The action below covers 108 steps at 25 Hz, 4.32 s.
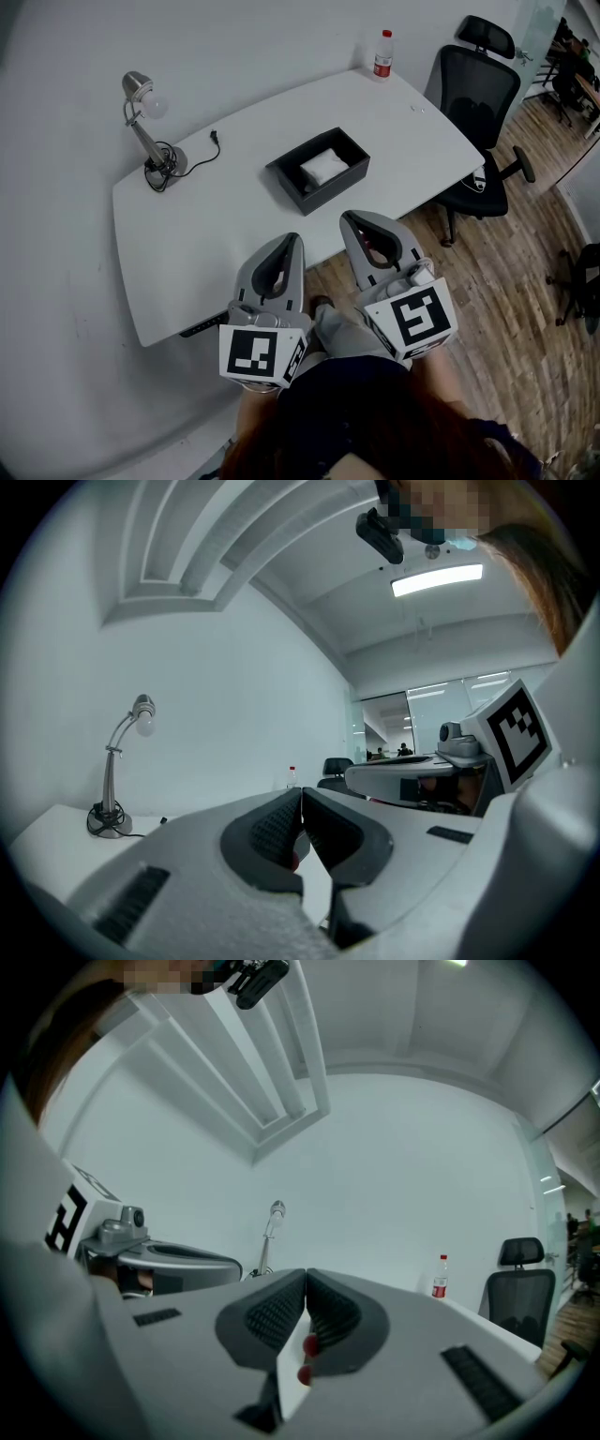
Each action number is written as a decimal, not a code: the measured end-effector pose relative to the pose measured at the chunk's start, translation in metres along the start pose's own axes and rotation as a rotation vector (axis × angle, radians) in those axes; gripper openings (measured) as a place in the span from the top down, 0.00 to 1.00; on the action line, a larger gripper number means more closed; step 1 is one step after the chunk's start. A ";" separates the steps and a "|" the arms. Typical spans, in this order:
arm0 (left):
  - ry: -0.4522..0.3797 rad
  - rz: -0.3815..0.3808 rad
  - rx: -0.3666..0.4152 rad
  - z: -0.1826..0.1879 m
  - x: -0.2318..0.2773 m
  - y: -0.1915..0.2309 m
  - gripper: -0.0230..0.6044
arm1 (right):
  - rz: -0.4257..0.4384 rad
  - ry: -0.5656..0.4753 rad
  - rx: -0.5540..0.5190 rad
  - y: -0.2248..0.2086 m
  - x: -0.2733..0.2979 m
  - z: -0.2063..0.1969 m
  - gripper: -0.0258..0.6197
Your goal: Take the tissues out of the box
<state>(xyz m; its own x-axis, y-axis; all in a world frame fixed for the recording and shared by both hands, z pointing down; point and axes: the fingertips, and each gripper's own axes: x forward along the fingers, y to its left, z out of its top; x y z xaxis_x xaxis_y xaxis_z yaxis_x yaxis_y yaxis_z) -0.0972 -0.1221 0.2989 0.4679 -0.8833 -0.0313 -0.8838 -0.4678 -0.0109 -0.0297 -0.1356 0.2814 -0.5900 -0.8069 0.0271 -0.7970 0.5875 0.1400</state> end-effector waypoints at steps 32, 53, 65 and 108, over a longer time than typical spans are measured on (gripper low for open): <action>0.041 -0.004 -0.004 -0.012 0.093 0.060 0.92 | 0.052 0.143 -0.011 -0.056 0.103 -0.040 0.81; 0.068 0.017 -0.041 -0.028 0.137 0.088 0.92 | 0.133 0.336 -0.047 -0.077 0.156 -0.091 0.62; 0.078 0.015 -0.067 -0.037 0.155 0.104 0.92 | 0.179 0.488 -0.069 -0.077 0.179 -0.129 0.54; 0.116 0.021 -0.163 -0.067 0.191 0.146 0.92 | 0.204 1.076 -0.117 -0.089 0.201 -0.227 0.48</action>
<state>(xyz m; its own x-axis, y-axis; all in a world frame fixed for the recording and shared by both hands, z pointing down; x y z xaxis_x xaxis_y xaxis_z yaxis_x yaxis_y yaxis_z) -0.1364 -0.3613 0.3586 0.4554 -0.8861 0.0860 -0.8851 -0.4402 0.1508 -0.0482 -0.3644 0.4995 -0.2434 -0.3595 0.9008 -0.6467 0.7524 0.1255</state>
